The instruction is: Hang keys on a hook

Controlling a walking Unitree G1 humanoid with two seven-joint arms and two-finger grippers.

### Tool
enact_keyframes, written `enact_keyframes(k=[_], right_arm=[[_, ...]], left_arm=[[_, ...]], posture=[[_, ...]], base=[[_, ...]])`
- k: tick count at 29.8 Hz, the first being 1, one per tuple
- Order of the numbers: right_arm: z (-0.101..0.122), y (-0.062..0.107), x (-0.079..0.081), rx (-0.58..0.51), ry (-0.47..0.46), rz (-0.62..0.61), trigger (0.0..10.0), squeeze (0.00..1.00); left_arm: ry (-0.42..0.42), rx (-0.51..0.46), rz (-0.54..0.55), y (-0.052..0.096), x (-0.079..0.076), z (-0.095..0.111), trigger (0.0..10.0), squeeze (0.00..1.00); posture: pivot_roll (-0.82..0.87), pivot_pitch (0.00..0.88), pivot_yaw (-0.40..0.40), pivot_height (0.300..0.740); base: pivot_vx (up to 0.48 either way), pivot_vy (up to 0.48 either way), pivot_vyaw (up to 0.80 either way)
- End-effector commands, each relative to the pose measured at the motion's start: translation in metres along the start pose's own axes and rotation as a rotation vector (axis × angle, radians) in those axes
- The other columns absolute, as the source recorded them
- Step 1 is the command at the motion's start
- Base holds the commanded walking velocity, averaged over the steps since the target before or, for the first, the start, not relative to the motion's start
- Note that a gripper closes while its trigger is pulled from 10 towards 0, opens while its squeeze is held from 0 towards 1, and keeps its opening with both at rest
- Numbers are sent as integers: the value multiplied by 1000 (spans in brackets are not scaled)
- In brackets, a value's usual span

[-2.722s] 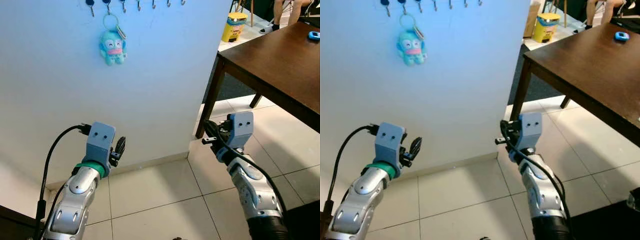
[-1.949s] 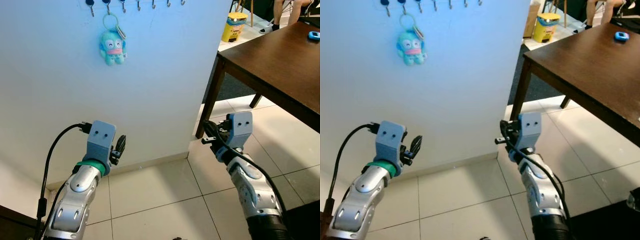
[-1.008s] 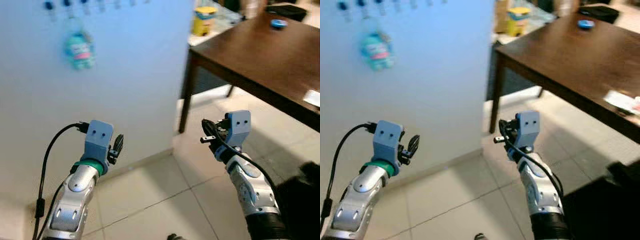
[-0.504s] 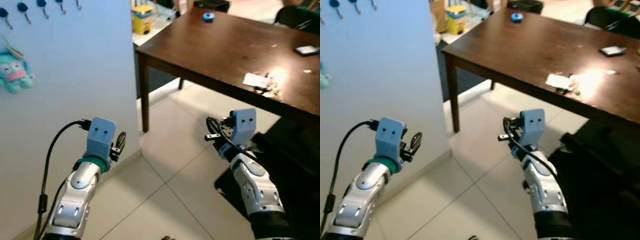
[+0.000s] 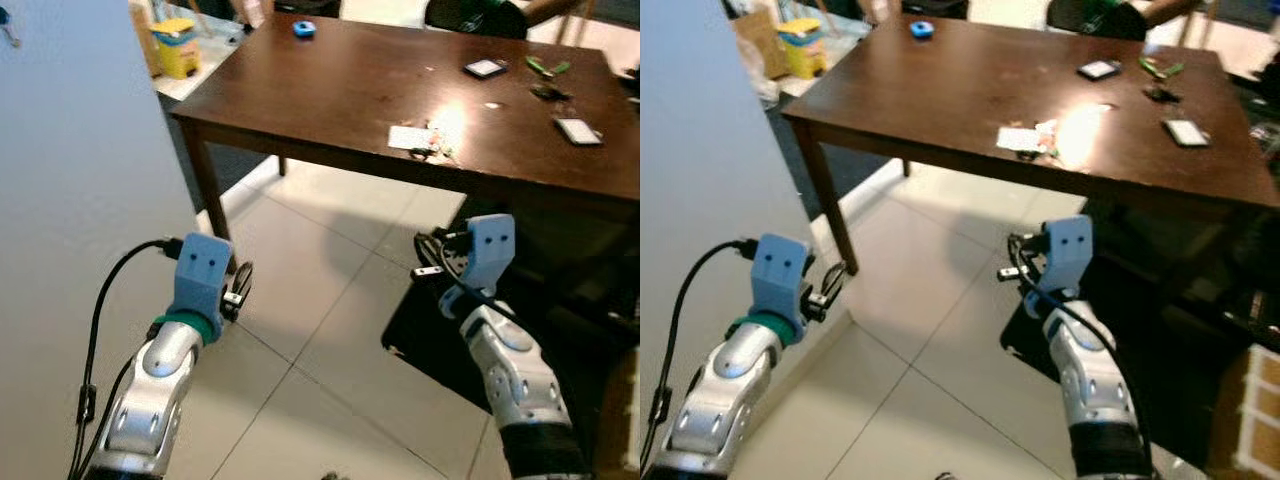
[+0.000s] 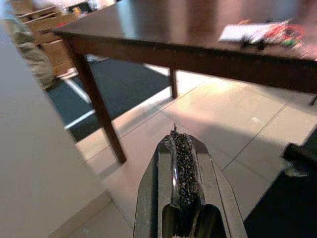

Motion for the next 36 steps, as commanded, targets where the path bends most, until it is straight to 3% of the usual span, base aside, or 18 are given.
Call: enact_keyframes(k=[1, 36], right_arm=[[-7, 2, -1, 27, -10, -6, 10000, 0], [-8, 4, -2, 31, -6, -4, 10000, 0]], left_arm=[[8, 28, 4, 1, 0, -6, 10000, 0], [50, 8, 9, 1, 1, -4, 10000, 0]], posture=[[-119, 97, 112, 740], [-125, 99, 109, 740]], base=[[0, 0, -800], [0, 0, -800]])
Point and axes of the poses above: a point about 5 cm out from each wrist's last joint towards the gripper, its own y axis pointing back from the gripper into the wrist, its own z axis along the axis of the wrist's last joint, x = y × z, the point moved 1 cm from there along -y, pointing out of the wrist towards the gripper, and after that the axes turned 1 degree about y, right-handed, at the moved point
